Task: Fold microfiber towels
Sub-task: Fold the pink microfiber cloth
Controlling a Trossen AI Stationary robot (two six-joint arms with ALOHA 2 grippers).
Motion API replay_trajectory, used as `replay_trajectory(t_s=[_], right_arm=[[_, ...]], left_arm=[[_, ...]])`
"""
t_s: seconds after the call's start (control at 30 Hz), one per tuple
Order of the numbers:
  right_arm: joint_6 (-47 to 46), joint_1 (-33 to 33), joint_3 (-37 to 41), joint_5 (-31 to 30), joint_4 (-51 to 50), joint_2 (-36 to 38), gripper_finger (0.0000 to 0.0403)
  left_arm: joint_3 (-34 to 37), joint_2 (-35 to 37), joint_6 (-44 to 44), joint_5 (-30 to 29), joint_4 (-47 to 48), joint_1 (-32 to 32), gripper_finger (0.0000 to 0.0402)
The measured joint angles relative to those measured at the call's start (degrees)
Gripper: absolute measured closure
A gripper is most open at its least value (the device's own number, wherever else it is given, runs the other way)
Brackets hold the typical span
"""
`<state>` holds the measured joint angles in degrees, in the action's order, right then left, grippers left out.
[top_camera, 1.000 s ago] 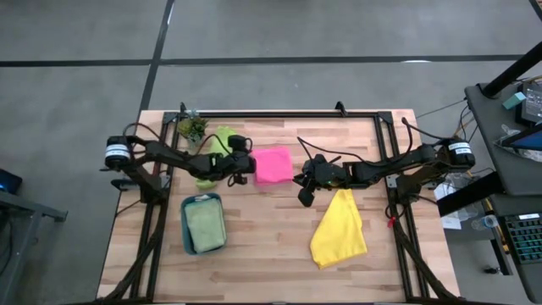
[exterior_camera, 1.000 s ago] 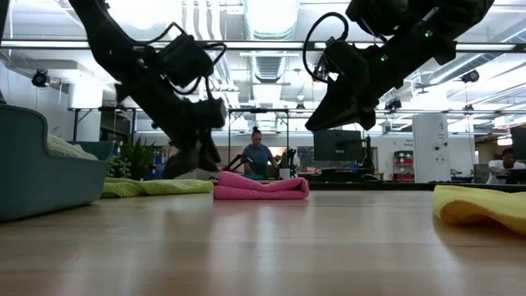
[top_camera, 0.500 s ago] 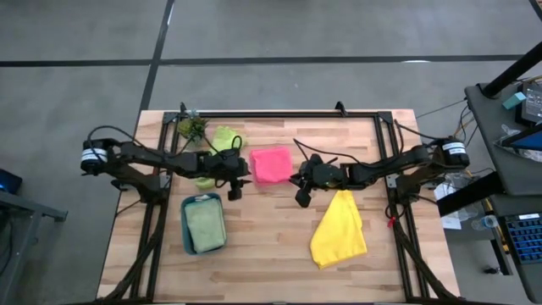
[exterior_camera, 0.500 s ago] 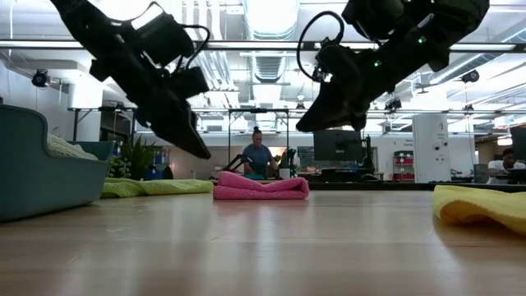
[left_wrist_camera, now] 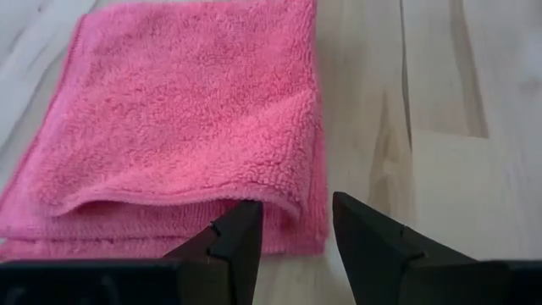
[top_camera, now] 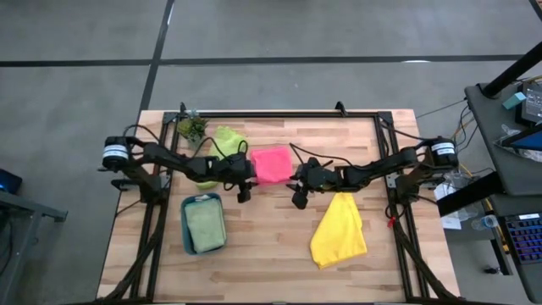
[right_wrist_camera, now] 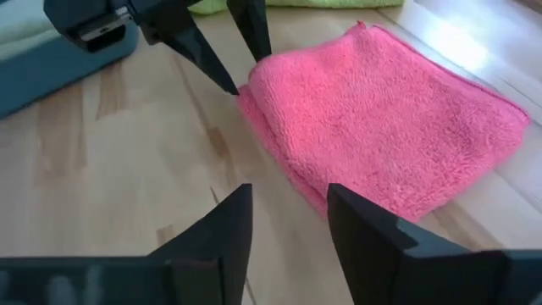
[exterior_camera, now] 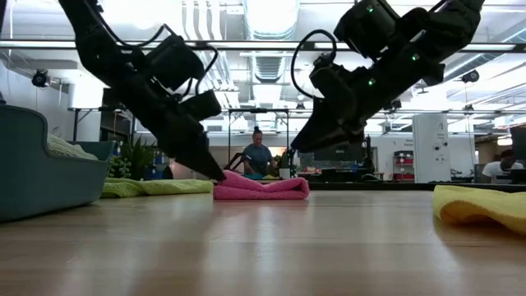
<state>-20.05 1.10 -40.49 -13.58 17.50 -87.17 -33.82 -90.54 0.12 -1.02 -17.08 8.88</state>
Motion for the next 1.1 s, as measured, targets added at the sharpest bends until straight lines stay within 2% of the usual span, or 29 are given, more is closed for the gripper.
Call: replay_trajectory(t_s=[0.23,0.33,0.47,0.53,0.7,0.9,1.1], right_arm=[[0.65,-0.02,0.00,-2.30,1.54,-3.22,0.0253],[1.85,-0.01,0.00,-5.14,1.41,-5.25,0.0259],[4.35,-0.02,0.00,-7.04,1.63,-7.03,0.0273],[5.04,-0.02,0.00,-7.50,2.05,-7.88,0.0282],[6.04,-0.15,0.00,-7.57,4.89,-9.30,0.0316],[6.80,-0.96,0.00,-7.57,7.44,-10.88,0.0385],[6.73,-0.98,-0.07,-7.61,7.09,-10.42,0.0394]], left_arm=[[0.08,0.31,0.42,-0.04,-1.82,-0.02,0.0283],[0.09,0.41,0.66,-0.04,-2.14,-0.02,0.0312],[0.13,0.35,0.60,-0.04,-1.96,-0.02,0.0379],[0.14,0.53,0.50,-0.06,-1.94,-0.02,0.0394],[0.30,2.38,0.70,0.53,-1.48,-0.02,0.0400],[0.48,5.09,1.76,1.11,3.34,-0.48,0.0401],[0.50,6.81,1.75,1.20,9.74,-0.83,0.0401]])
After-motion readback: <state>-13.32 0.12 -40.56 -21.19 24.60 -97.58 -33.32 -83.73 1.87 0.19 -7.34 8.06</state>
